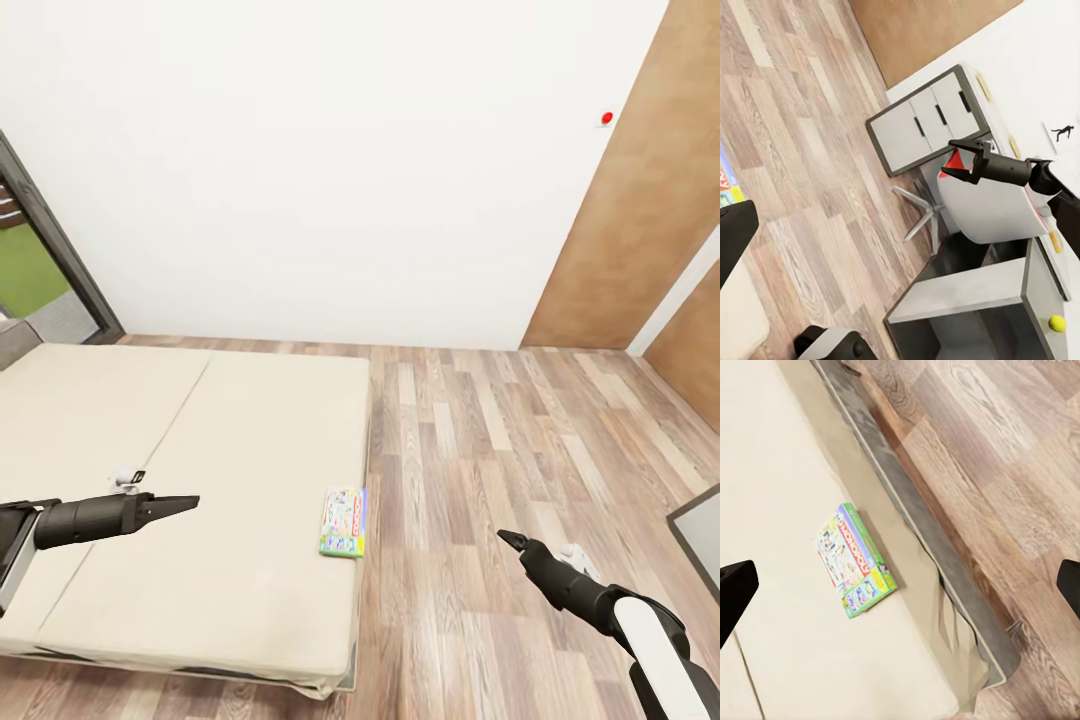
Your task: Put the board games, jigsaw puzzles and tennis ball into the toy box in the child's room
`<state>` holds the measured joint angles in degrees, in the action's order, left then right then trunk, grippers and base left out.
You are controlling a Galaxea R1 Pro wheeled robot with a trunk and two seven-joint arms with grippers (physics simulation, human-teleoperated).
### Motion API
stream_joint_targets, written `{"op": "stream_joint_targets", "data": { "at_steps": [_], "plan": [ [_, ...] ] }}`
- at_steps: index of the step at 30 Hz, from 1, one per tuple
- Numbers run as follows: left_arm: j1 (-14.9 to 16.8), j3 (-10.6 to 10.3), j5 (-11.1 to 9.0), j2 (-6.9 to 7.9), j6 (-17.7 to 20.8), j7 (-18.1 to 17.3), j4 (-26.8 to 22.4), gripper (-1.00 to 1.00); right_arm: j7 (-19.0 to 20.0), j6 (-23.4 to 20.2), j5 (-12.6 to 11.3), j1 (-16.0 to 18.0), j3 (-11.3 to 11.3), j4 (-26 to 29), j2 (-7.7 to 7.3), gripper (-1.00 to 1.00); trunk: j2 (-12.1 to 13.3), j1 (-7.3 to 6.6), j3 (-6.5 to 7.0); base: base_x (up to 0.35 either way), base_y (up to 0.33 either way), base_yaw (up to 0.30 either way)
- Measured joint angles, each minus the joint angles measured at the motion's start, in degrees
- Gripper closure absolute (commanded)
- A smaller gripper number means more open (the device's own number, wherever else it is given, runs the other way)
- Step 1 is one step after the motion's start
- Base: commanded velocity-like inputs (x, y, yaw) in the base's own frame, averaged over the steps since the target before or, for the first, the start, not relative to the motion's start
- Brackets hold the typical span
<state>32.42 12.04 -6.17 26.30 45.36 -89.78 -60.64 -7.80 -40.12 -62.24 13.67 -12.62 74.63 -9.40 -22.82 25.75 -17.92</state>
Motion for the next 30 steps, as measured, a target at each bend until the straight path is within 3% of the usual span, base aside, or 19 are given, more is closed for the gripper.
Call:
{"op": "stream_joint_targets", "data": {
  "at_steps": [30],
  "plan": [
    [0.0,-0.01,0.0,-0.13,0.0,0.0,0.09,-1.0,0.0,0.0,0.0,0.0,0.0,0.0,0.0,-1.0,0.0,0.0,2.85,0.0,0.0,0.0]
  ]
}}
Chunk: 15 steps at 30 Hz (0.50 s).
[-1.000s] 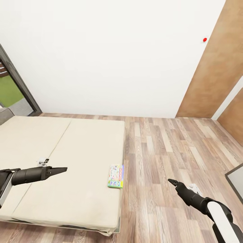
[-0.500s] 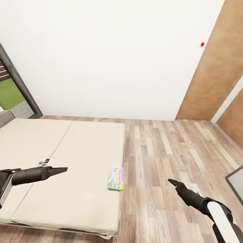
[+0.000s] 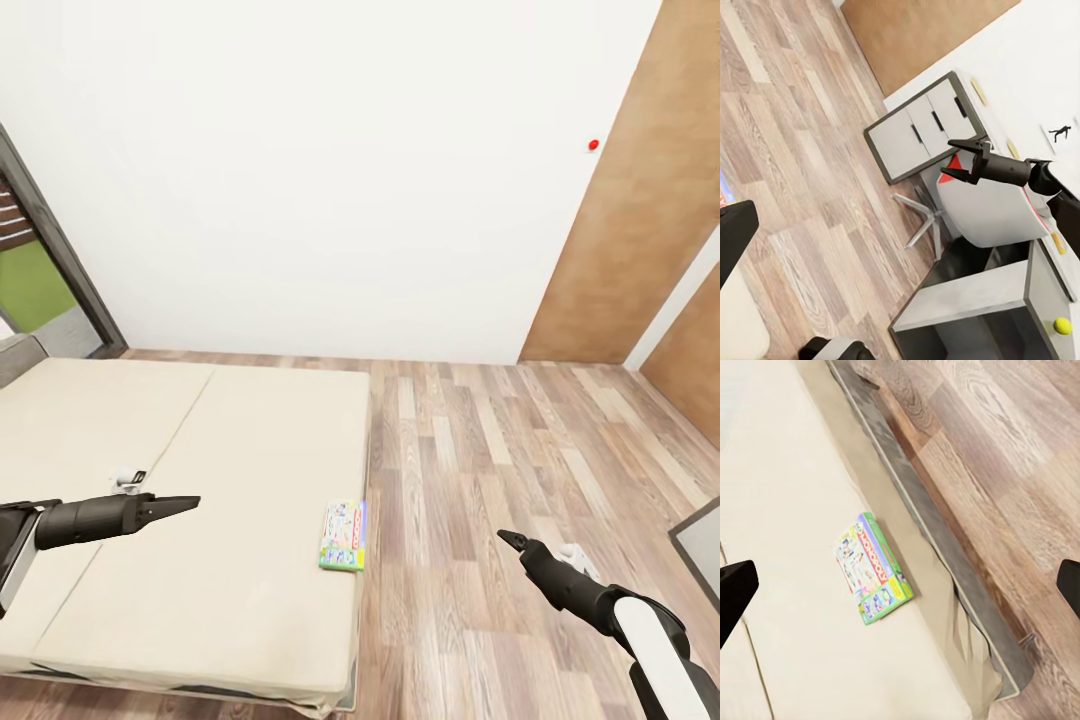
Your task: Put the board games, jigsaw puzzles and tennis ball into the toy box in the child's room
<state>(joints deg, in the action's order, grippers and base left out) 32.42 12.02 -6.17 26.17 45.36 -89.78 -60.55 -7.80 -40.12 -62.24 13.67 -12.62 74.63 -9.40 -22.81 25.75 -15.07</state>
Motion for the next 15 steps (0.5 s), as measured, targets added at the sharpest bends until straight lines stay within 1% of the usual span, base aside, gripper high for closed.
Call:
{"op": "stream_joint_targets", "data": {
  "at_steps": [15],
  "plan": [
    [-0.02,0.0,0.0,0.0,0.0,0.0,0.0,-1.0,0.0,0.06,0.0,0.0,0.0,0.0,0.0,-1.0,0.0,0.0,1.43,0.0,0.0,0.0]
  ]
}}
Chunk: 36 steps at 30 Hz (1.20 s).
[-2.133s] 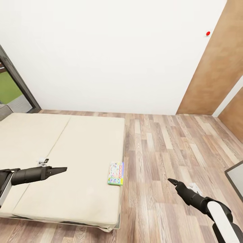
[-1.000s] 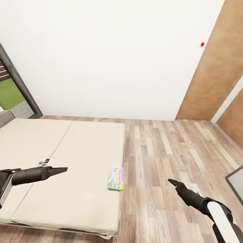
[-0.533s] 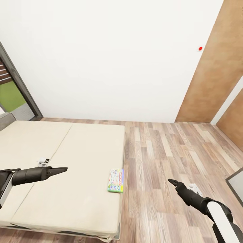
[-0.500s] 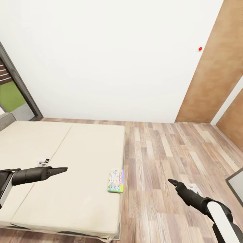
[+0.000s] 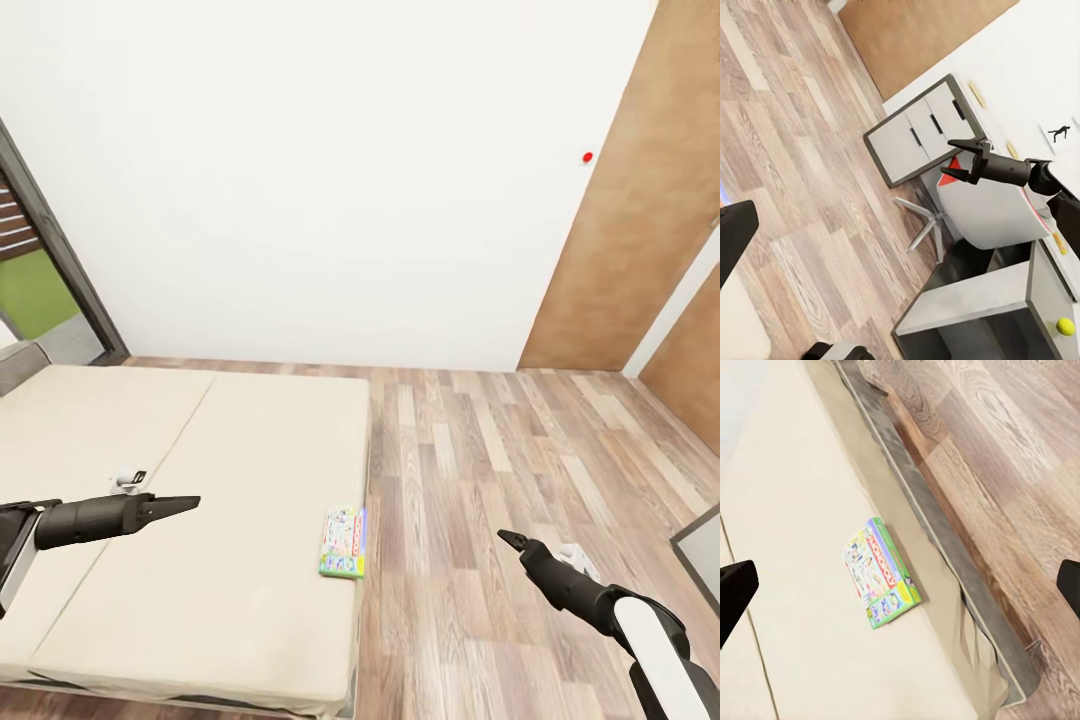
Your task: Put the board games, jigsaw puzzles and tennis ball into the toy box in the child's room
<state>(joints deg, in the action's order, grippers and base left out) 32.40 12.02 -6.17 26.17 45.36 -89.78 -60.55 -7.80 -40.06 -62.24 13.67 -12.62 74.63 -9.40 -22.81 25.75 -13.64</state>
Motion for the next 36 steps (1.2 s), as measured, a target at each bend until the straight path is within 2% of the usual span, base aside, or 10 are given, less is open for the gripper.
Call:
{"op": "stream_joint_targets", "data": {
  "at_steps": [36],
  "plan": [
    [-0.01,-0.05,0.07,-0.02,0.0,0.0,0.0,-1.0,0.0,0.11,0.0,0.02,0.04,-0.28,0.0,-1.0,0.01,0.0,3.43,0.0,0.0,0.0]
  ]
}}
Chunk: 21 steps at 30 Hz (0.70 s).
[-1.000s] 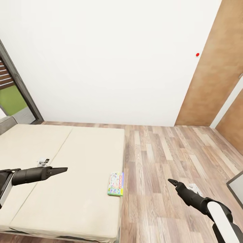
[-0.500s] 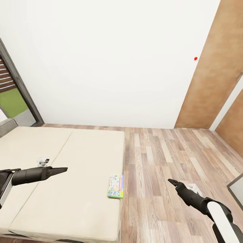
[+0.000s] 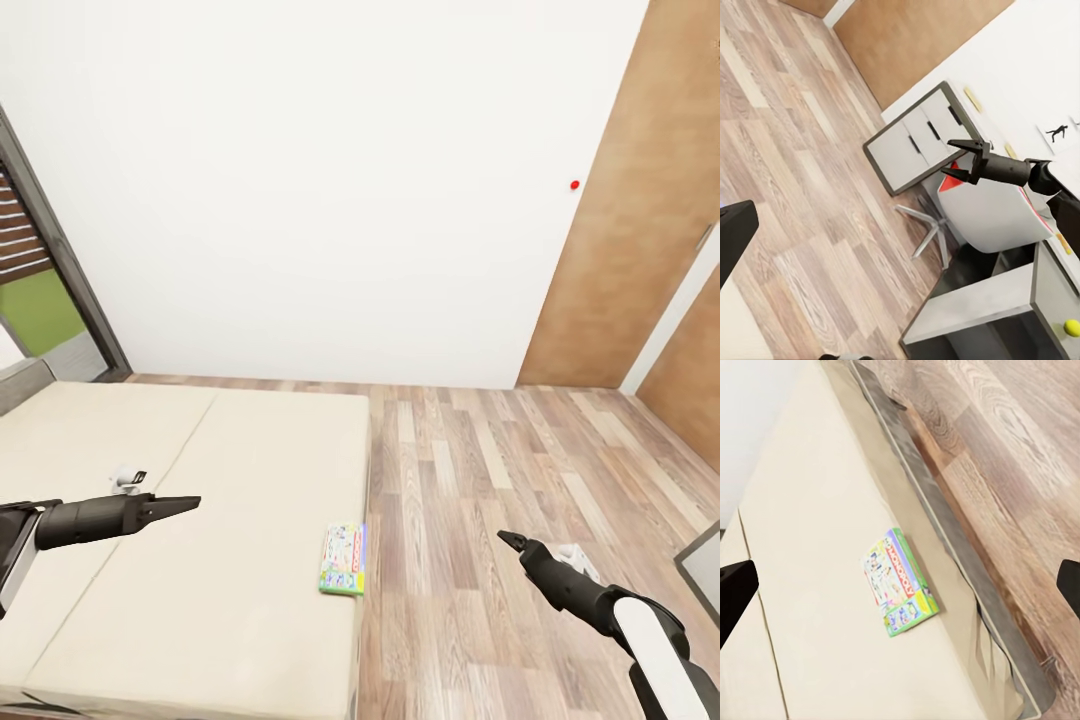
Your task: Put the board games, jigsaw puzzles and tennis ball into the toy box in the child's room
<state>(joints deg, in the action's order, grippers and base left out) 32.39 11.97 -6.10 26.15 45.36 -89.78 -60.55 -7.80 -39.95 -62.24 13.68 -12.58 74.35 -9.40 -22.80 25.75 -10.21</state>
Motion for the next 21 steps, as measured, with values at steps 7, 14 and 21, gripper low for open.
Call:
{"op": "stream_joint_targets", "data": {
  "at_steps": [7,14,21],
  "plan": [
    [0.01,0.0,-0.04,-0.05,0.0,0.0,0.0,-1.0,0.0,0.02,0.0,0.01,0.0,-1.66,0.0,-1.0,0.0,0.0,0.67,0.0,0.0,0.0],
    [0.0,0.0,-0.07,-0.07,0.0,0.0,0.0,-1.0,0.0,0.08,0.04,-0.02,0.11,-2.13,0.0,-1.0,0.0,0.0,1.33,0.0,0.0,0.0],
    [0.0,0.0,-0.05,-0.19,0.0,0.0,0.0,-1.0,0.0,0.09,0.08,0.0,0.07,-2.18,0.0,-1.0,0.0,0.0,2.0,0.0,0.0,0.0]
  ]
}}
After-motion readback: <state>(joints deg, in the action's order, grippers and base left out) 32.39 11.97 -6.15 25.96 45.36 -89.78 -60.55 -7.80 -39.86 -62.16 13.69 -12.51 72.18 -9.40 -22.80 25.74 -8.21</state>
